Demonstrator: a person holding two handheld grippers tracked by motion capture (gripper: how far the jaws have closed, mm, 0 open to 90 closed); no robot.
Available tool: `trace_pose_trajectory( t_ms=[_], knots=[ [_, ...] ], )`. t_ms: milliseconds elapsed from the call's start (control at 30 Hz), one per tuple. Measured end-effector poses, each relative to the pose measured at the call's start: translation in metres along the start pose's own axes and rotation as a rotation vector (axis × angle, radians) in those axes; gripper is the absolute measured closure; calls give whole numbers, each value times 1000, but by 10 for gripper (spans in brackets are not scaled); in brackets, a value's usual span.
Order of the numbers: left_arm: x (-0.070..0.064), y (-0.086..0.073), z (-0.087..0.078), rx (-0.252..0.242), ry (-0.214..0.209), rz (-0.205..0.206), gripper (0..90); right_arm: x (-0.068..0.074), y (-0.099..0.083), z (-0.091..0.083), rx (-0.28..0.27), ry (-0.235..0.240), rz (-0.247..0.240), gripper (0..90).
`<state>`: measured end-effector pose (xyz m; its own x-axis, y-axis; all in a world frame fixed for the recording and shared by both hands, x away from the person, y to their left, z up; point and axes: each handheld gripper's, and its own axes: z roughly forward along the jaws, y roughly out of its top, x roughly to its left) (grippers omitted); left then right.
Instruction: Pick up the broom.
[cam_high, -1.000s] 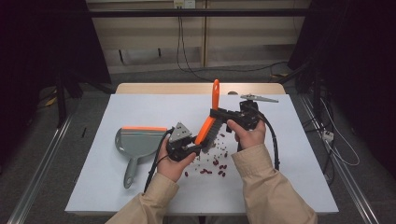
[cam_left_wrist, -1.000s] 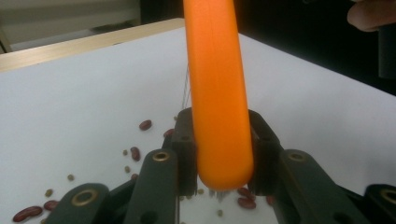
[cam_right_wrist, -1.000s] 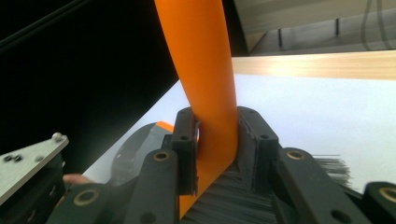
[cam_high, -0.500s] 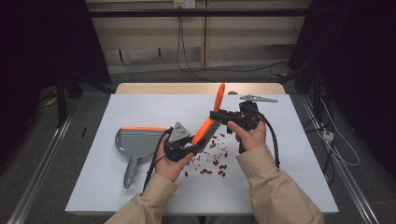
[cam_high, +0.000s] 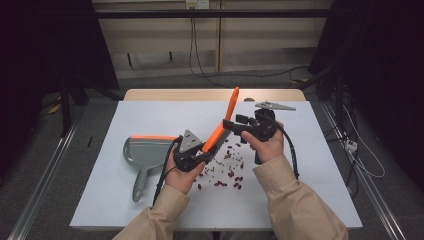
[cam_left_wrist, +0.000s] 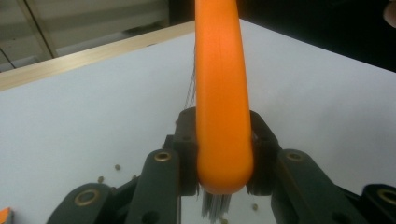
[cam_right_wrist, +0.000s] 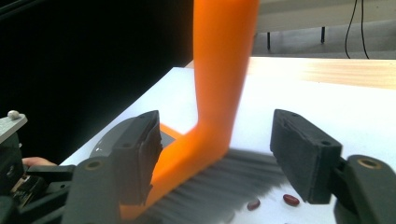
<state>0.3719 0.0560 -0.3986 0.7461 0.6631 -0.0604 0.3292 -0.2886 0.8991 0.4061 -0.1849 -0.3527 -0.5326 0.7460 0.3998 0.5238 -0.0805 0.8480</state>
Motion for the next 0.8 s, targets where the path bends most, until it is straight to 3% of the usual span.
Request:
trace_pose_trajectory(
  t_ms=[133,367,500,567,733,800],
  knots=[
    [3,0,0,-1,37,-12,712,4,-3,-1,7,-21,13,292],
    [2,1,1,-2,86,-20,712,15,-16,15,60,-1,37,307],
    [-2,0,4,3,94,-16,711,18,-18,26,59,28,90,317],
    [-4,1,3,-5,100,-20,710,18,-18,30,64,-3,93,313],
    [-7,3,1,-18,112,3,705,16,-21,38,82,-23,146,292],
    [-11,3,1,-24,128,33,704,15,-21,39,87,-34,176,294]
  ],
)
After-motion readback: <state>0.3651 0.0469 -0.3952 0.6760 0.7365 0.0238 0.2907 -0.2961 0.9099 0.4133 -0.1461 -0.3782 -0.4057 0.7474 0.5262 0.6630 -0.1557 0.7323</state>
